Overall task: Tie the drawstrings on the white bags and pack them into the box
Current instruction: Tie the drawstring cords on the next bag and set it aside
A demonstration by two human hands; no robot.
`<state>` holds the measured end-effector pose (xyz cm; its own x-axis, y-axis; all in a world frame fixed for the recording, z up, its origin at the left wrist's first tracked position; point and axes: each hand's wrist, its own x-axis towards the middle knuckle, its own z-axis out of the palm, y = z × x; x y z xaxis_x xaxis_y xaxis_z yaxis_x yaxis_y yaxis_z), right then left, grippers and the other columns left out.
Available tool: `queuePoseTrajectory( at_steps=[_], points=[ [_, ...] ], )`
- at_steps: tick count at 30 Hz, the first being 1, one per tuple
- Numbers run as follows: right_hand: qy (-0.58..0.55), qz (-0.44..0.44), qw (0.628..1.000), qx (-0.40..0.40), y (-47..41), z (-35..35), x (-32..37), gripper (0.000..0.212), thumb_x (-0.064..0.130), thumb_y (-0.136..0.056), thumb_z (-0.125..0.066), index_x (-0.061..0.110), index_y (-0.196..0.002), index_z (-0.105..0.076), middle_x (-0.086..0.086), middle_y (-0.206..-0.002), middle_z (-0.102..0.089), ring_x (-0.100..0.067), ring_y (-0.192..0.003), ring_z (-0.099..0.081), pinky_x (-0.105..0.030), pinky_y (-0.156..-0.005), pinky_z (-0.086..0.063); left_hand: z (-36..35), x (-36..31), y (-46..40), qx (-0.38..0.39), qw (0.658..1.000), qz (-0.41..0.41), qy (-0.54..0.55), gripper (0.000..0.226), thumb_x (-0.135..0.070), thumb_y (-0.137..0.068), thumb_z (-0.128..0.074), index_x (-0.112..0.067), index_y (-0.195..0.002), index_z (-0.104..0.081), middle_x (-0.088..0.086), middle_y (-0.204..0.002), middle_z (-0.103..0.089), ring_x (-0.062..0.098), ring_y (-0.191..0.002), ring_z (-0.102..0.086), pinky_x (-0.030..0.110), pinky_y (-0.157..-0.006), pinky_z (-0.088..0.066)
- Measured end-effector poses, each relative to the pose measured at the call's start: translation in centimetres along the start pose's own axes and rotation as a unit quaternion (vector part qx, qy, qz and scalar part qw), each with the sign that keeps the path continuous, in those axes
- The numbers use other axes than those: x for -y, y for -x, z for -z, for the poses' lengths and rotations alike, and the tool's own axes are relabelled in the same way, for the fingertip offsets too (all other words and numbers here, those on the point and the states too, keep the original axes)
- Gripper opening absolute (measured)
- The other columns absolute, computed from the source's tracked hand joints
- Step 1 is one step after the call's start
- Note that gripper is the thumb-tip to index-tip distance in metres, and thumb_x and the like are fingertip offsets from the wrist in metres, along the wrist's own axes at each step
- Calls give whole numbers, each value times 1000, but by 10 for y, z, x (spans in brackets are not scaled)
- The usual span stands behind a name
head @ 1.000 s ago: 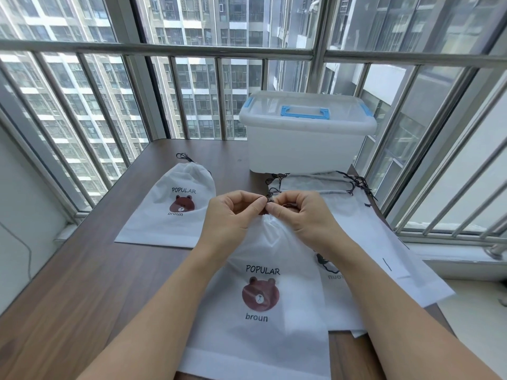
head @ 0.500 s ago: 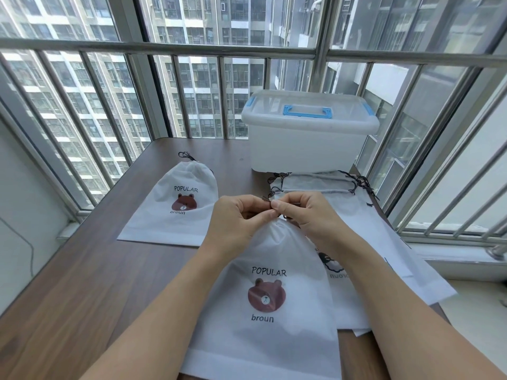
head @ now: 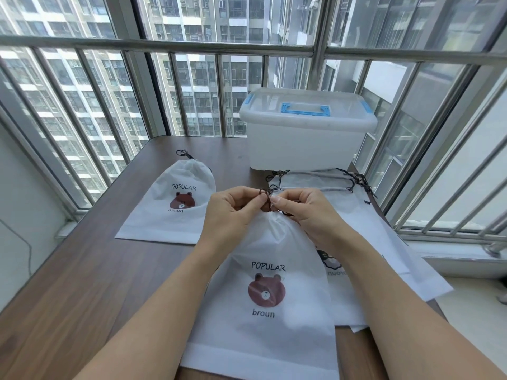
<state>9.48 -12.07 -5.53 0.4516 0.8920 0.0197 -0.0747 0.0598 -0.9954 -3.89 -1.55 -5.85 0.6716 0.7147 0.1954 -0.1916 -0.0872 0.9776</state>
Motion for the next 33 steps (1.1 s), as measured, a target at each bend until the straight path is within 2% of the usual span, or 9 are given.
queuePoseTrajectory(
  at_steps=[5,7,11,17,23,26,29,31,33],
  points=[
    [40,-4,998,-40,0,0,2,27,32,-89,-73,6,-82,-76,-16,-81,-73,-21,-73,-65,-34,-72,-49,3,2,-4,-66,998,23,-13,10,-11,-93,-68,-3,-87,-69,12,-83,-75,17,-78,-71,29,-78,-57],
    [47,-21,996,-75,0,2,5,33,40,-92,-69,9,-85,-78,-22,-75,-65,-22,-60,-57,-30,-60,-46,6,3,-6,-78,995,4,-68,13,-14,-95,-66,-6,-84,-66,12,-82,-73,13,-75,-67,28,-74,-53],
    [50,-29,992,-108,2,5,13,35,38,-99,-60,8,-91,-76,-9,-68,-40,-11,-42,-37,-17,-37,-34,11,1,-6,-56,982,-36,-175,17,-16,-98,-59,-9,-82,-61,9,-74,-65,12,-67,-54,25,-65,-44],
    [88,2,990,-114,5,11,18,28,29,-98,-64,7,-85,-74,2,-50,-26,-13,-44,-18,-19,-41,-19,11,1,-6,-61,970,-58,-226,26,-15,-100,-51,-10,-75,-52,1,-65,-57,9,-59,-46,30,-62,-43],
    [149,-2,985,-83,9,19,18,32,41,-82,-80,10,-85,-77,-1,-56,-39,-15,-51,-28,-22,-47,-25,11,5,-10,-92,983,-14,-160,23,-29,-93,-52,-23,-72,-54,-3,-68,-67,29,-79,-68,53,-77,-56],
    [180,-43,983,-11,11,16,9,35,43,-70,-90,15,-86,-79,-12,-72,-46,-22,-63,-32,-28,-54,-24,13,7,-10,-46,991,-1,-122,20,-32,-98,-53,-19,-82,-56,13,-84,-71,31,-85,-69,54,-85,-55],
    [93,-27,994,-42,9,13,3,23,27,-79,-85,9,-91,-78,-19,-83,-67,-26,-72,-57,-31,-64,-44,18,3,-8,21,996,34,-84,42,-49,-83,-74,-17,-105,-58,10,-98,-72,22,-92,-70,39,-87,-56],
    [27,-18,999,-43,5,8,1,21,24,-85,-78,5,-95,-77,-20,-95,-74,-26,-78,-67,-34,-70,-54,21,0,-8,52,991,28,-122,52,-36,-75,-86,-22,-115,-57,4,-101,-75,20,-93,-73,37,-85,-58],
    [9,-12,997,-73,1,4,1,24,27,-92,-71,6,-101,-74,-18,-106,-73,-18,-71,-66,-25,-59,-54,28,-5,-10,41,983,-7,-178,44,-18,-79,-84,-23,-115,-59,4,-96,-75,23,-86,-73,41,-79,-60]
  ],
)
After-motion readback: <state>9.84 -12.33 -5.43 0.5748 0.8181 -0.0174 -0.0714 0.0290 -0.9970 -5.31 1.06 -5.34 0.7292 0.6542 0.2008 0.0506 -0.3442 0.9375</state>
